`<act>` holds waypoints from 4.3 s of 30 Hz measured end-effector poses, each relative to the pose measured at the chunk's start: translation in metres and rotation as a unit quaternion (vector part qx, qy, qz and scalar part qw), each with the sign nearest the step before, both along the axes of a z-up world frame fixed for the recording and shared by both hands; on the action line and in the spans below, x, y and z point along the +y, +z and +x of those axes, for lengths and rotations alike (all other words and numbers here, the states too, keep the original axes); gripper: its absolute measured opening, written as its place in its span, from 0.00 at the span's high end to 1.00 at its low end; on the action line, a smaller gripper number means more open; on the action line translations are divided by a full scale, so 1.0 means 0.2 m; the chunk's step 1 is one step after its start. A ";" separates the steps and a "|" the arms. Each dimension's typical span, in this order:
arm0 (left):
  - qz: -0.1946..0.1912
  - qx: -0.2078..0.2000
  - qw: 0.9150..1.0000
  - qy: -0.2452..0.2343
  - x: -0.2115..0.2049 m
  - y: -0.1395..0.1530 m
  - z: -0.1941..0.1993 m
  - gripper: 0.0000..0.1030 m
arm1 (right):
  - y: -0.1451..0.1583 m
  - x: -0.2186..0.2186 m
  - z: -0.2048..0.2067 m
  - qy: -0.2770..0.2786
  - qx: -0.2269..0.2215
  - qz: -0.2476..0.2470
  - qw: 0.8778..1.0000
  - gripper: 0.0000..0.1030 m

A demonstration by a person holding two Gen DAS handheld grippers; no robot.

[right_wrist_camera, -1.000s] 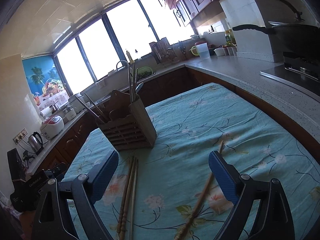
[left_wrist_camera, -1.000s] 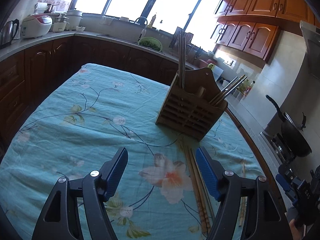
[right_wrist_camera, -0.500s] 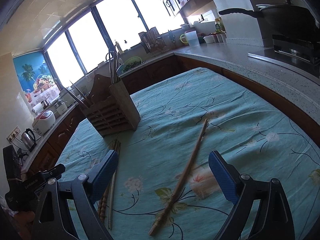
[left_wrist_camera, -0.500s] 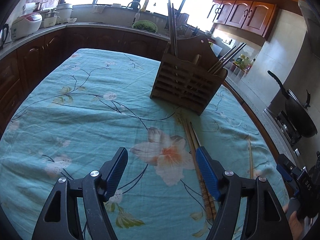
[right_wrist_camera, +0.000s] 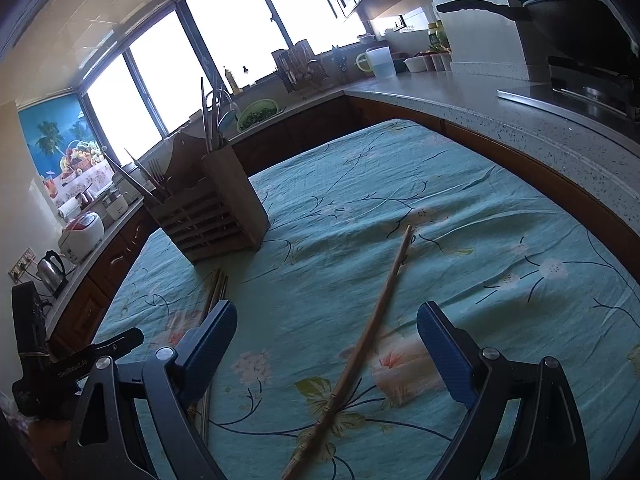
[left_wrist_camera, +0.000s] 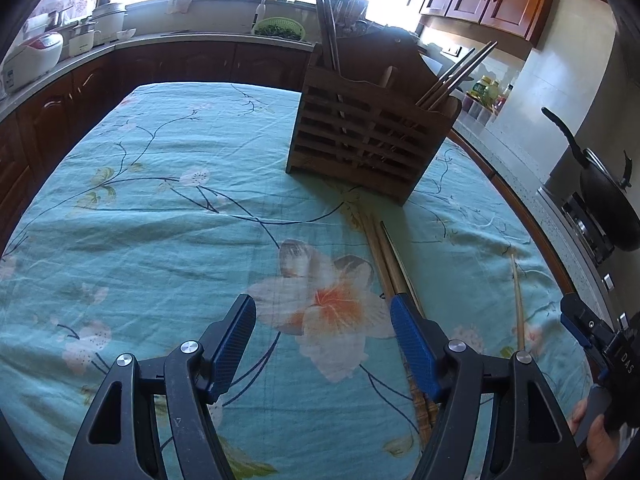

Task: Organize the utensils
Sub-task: 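Move both tools back down to the remaining chopsticks on the tablecloth, then grasp a wooden chopstick with the left tool while the right tool grasps another, then carry the chopsticks up and lower them into the wooden holder with both tools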

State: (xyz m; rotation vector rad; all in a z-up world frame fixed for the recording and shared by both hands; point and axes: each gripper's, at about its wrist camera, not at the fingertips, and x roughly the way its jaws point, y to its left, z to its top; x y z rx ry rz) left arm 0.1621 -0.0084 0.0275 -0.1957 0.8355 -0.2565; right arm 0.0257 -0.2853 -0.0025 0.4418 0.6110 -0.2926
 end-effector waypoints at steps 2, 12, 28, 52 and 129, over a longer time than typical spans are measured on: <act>0.012 0.003 1.000 -0.006 -0.03 0.00 0.05 0.34 | 0.00 -0.01 0.03 0.000 0.009 -0.005 1.000 0.11; 0.039 0.018 0.999 -0.030 -0.18 -0.04 0.36 0.38 | -0.04 -0.14 0.23 -0.011 0.070 -0.039 0.997 0.38; 0.098 0.046 0.991 -0.080 -0.42 -0.17 0.67 0.73 | -0.19 -0.29 0.45 -0.018 0.140 -0.039 0.989 0.71; 0.008 -0.004 0.995 -0.100 -0.21 0.02 0.41 0.97 | 0.03 -0.06 0.41 0.049 0.072 -0.013 0.996 0.95; -0.076 -0.286 0.955 0.017 0.26 0.76 0.33 0.97 | 1.04 0.13 0.80 0.056 -0.204 -0.106 0.972 0.95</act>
